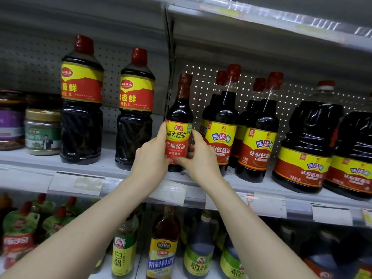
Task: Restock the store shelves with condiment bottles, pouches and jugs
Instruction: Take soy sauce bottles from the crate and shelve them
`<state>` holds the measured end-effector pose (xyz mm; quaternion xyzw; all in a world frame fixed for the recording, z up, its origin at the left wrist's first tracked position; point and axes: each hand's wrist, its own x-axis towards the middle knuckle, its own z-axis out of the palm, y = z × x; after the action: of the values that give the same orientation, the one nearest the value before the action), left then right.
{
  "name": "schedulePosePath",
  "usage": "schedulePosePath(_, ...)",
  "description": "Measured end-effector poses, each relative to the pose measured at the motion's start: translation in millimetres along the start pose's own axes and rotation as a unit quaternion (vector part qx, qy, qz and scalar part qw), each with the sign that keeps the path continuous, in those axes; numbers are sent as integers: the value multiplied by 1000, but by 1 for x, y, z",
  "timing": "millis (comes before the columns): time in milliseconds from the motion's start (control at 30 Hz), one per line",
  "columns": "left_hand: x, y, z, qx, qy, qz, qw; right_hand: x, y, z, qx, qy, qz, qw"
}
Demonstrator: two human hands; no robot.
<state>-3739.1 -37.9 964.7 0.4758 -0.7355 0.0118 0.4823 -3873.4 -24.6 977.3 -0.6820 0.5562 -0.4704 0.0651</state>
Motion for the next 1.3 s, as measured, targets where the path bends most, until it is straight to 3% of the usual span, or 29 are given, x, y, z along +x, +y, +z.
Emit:
schedulePosePath(167,-9,5,-2,4,8,-4,1000,-8,-1,-6,5,-15,-3,1000)
schedulePosePath(367,-32,16,-9,6,76,22,997,-38,6,-23,23,26,-41,999)
schedulePosePath(667,-133,64,27,-22,67,-21,997,-126,54,-71,12,-5,-75,997)
schedulePosePath(967,-277,113,96,-12,-55,-104,993,-255,149,-91,-16,-87,-31,996)
schedulePosePath(1300,-450,116,154,-7,-194,-242,951,-429,251,-72,-5,-232,129,964)
